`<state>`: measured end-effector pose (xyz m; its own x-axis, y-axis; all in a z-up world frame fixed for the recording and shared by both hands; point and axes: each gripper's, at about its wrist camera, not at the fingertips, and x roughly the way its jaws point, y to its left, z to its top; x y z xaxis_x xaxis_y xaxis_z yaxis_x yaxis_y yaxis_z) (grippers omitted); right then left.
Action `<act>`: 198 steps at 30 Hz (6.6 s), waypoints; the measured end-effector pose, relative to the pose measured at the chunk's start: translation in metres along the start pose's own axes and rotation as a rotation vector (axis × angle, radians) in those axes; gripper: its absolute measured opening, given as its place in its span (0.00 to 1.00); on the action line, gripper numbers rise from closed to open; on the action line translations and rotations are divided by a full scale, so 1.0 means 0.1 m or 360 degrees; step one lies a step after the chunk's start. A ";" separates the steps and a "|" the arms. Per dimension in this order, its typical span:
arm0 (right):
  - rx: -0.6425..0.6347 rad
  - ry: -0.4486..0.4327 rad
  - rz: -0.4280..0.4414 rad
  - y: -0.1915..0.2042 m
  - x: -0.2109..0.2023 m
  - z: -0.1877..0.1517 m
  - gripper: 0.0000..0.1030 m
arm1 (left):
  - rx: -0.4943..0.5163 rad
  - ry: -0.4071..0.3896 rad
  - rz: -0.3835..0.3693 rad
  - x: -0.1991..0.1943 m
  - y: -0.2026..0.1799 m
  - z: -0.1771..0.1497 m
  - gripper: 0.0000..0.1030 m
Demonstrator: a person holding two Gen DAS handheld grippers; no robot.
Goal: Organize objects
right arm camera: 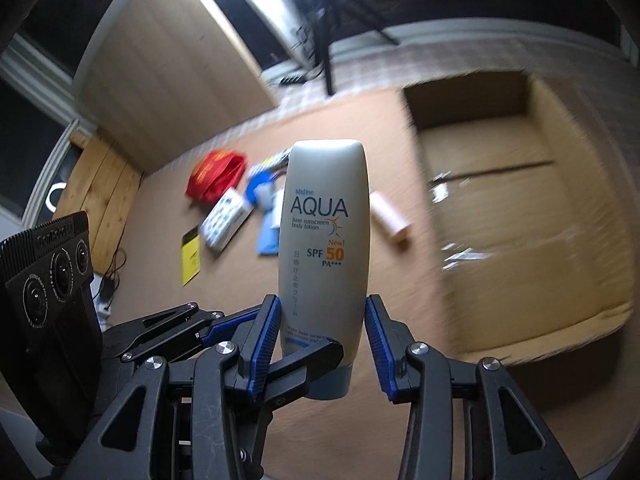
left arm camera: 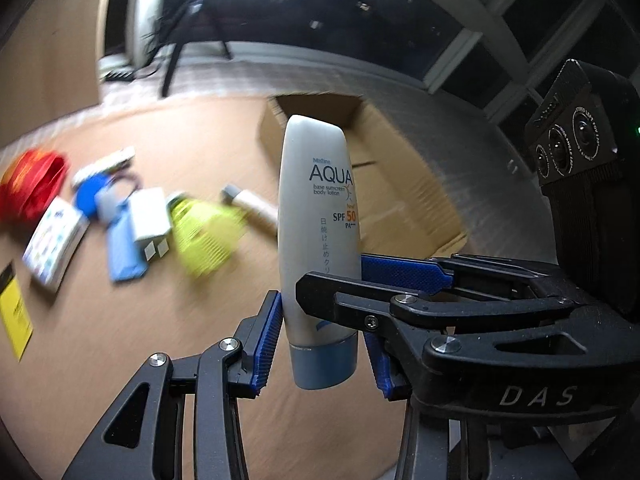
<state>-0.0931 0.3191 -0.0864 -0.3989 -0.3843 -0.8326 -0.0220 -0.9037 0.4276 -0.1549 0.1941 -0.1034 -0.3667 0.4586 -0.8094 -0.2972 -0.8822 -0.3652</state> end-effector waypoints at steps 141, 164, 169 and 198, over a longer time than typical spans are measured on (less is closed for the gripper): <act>-0.0331 0.0203 -0.0084 0.57 0.91 0.34 0.33 | -0.0248 0.0220 0.0435 -0.11 1.99 -0.31 0.21; -0.0561 0.0412 0.0094 1.36 1.44 -0.46 0.34 | -0.0153 0.0219 0.0474 -0.27 2.17 -0.45 0.27; -0.0560 0.0411 0.0054 1.41 1.52 -0.47 0.33 | -0.0067 0.0229 0.0563 -0.24 2.16 -0.40 0.05; -0.0620 0.0264 -0.0070 1.40 1.22 -0.37 0.23 | -0.0224 0.0018 0.0451 -0.96 2.34 -0.49 0.04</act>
<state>-0.1111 0.1389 -0.1411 -0.2517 -0.3400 -0.9061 0.3250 -0.9116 0.2518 -0.1463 -0.0618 -0.1340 -0.4074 0.1917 -0.8929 -0.0593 -0.9812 -0.1836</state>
